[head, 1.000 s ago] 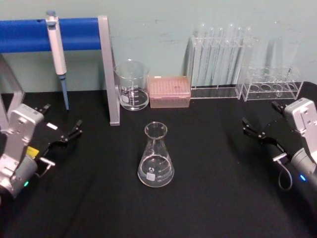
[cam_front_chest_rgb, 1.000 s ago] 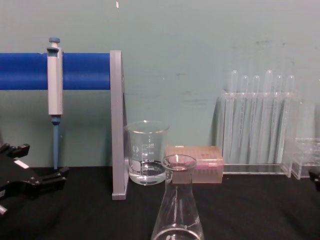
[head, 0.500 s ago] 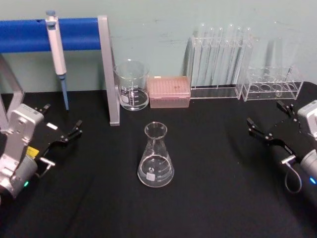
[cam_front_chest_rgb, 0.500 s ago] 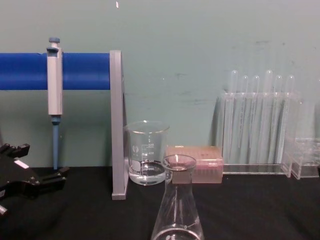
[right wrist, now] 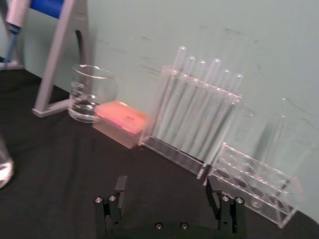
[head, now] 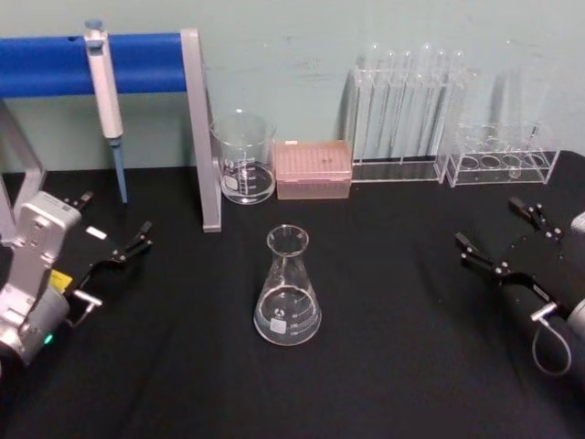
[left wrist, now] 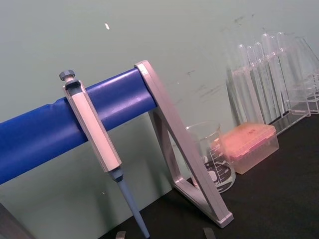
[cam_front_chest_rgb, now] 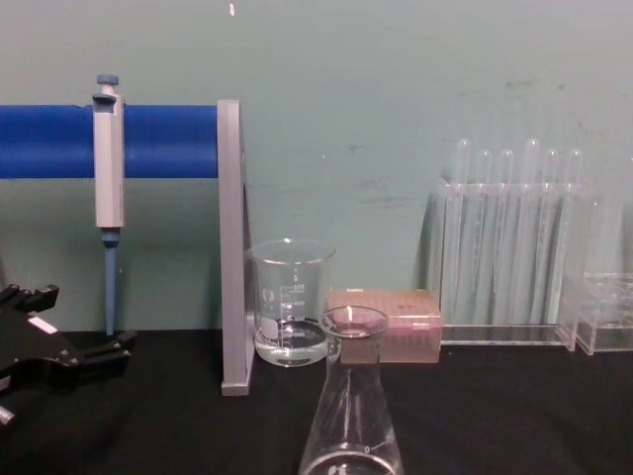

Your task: Grasp the erlenmeyer flask with one hand, shake it three times, then place it back.

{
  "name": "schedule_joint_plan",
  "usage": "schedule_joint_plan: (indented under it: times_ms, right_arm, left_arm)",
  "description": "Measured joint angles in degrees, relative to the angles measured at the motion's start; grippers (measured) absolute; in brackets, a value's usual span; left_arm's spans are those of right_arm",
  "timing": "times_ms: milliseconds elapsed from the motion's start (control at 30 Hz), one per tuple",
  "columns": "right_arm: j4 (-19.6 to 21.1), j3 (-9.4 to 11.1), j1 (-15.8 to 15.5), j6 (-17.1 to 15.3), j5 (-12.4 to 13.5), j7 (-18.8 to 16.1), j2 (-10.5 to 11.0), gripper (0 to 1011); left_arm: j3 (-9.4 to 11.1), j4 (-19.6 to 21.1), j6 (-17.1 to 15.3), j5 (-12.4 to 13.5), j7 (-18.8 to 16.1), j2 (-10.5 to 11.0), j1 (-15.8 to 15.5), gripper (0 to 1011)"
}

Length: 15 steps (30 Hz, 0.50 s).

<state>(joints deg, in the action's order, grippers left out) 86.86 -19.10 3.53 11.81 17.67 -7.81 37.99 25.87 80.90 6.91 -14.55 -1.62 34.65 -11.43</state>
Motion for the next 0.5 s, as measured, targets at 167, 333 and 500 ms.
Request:
schedule_joint_plan:
  times_ms: [167, 333, 500]
  right_arm:
    - [1.08, 0.65, -1.29, 0.38, 1.75, -2.83, 0.13, 1000]
    - [1.79, 1.11, -2.03, 0.77, 4.04, -6.39, 0.03, 1000]
    - [2.13, 1.15, -2.12, 1.10, 5.87, -9.93, -0.44, 1000]
  left_arm:
    - [0.00, 0.00, 0.00, 0.00, 0.00, 0.00, 0.00, 1001]
    - [0.00, 0.00, 0.00, 0.00, 0.00, 0.00, 0.00, 1001]
    - [0.00, 0.00, 0.00, 0.00, 0.00, 0.00, 0.01, 1001]
